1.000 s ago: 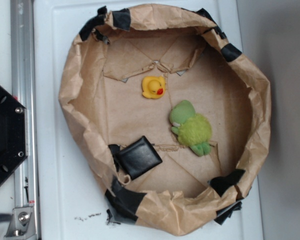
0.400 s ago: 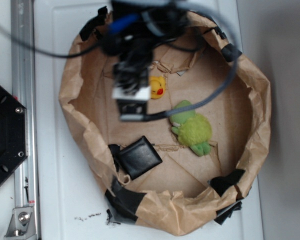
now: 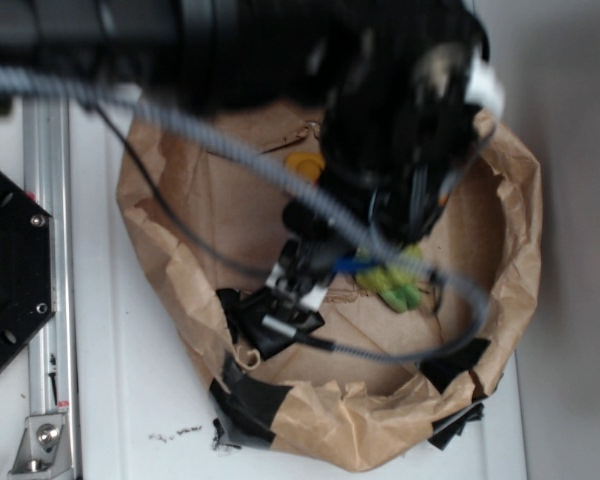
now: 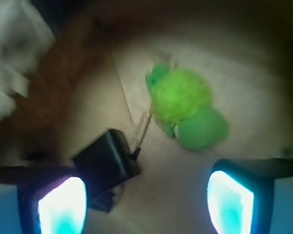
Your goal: Grab the green animal.
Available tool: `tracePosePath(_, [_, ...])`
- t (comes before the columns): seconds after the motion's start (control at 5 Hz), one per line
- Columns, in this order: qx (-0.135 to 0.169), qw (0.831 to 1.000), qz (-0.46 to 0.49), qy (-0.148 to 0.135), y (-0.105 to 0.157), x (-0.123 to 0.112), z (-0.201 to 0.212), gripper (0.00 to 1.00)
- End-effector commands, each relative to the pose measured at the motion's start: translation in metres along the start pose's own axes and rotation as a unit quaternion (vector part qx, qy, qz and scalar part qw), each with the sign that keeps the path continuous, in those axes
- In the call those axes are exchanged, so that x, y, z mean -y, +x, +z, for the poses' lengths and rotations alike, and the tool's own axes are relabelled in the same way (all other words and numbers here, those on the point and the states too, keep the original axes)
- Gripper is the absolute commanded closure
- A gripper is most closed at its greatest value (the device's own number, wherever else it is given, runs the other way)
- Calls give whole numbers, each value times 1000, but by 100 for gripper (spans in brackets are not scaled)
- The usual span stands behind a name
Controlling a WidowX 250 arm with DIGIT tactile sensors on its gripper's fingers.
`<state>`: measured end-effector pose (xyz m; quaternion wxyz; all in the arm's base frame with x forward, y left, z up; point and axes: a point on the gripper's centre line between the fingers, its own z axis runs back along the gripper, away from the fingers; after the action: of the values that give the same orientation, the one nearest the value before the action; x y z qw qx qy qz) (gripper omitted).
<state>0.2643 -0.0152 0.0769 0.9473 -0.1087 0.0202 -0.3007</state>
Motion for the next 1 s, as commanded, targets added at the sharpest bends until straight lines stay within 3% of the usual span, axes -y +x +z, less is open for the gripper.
tracePosePath(0.0, [38,996,-29,78,35,-27,-45,0])
tracePosePath(0.2, [15,996,-12,84,38,-37,-61,100])
tracePosePath(0.4, [26,996,13,87,30,-35,-43,100])
tracePosePath(0.6, [17,992,107,58,17,-28,7,100])
tracePosePath(0.8, [39,979,191,64,-2,-12,55,100])
